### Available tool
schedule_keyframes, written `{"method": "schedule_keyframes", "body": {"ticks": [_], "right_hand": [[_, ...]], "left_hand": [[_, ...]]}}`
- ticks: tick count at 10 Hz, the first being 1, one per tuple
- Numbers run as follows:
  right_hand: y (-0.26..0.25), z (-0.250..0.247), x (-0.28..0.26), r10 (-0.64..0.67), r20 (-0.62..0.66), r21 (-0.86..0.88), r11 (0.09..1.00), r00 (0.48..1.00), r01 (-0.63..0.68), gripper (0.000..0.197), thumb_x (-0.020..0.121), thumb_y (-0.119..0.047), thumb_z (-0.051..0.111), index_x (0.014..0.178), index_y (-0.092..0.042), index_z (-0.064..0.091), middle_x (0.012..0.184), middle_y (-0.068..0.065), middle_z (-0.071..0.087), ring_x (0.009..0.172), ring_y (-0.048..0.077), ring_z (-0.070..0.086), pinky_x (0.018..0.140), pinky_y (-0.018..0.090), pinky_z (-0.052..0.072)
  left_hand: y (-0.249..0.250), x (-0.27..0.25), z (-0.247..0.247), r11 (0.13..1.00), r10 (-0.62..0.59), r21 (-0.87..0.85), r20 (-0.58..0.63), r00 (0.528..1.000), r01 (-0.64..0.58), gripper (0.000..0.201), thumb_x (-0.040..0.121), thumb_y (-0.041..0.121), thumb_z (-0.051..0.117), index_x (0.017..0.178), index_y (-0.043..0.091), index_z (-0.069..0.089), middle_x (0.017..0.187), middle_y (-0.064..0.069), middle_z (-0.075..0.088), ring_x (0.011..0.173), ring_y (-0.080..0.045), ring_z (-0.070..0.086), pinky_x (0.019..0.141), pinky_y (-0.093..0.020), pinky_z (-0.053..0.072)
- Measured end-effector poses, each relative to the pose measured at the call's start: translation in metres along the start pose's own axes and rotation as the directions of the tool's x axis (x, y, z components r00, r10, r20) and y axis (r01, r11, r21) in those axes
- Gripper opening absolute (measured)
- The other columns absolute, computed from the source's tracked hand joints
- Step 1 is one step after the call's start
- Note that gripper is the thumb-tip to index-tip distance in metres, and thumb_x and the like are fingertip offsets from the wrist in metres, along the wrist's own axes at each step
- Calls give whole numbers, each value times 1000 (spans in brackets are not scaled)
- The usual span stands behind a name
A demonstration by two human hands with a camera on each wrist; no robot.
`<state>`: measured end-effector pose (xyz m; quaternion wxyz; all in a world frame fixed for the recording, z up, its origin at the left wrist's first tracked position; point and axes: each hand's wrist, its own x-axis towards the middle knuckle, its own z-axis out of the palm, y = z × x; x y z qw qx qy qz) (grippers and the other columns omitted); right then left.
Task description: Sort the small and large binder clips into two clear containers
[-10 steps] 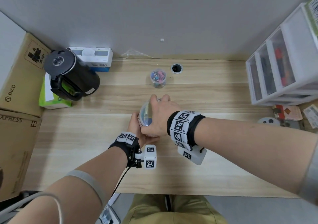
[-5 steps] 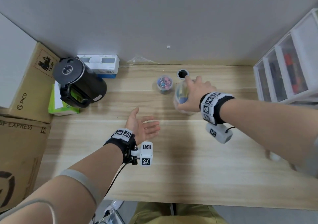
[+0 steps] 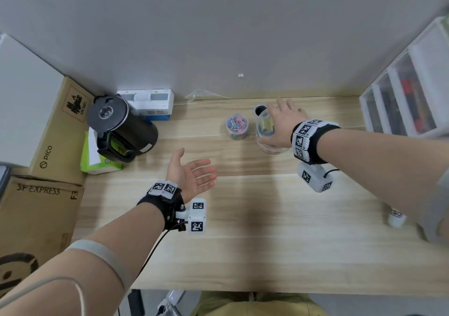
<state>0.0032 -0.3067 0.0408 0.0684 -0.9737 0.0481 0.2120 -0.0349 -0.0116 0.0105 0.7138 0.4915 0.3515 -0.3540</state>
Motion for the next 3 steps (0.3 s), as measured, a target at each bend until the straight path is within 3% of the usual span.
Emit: {"method": "schedule_keyframes", "body": {"ticks": [1,2,3], "right_hand": [[-4,-26,-15,-98,-86,175,978,991,112,67,86,-46,58,142,-16,36,142,10,46,128,32,46,102,46,43],[-9,-67,-31,-120,-161,289,943,980,164,58,92,-39,56,142,-12,44,139,9,55,126,27,53,105,40,43],[-11,-126,-55,-101,-312,402,887,945,228,46,95,-39,55,133,-13,55,125,5,64,114,21,60,100,32,46]], "left_hand": [[27,-19,23,997,52,50,68,996,-55,77,91,68,39,117,1,67,106,-23,72,96,-38,65,93,-48,50],[71,-45,51,976,129,153,154,980,-153,76,91,68,37,110,0,66,100,-21,71,88,-35,65,86,-44,51],[124,-83,85,941,224,194,262,939,-279,72,90,68,35,95,2,64,89,-17,69,81,-32,64,73,-38,50]]}}
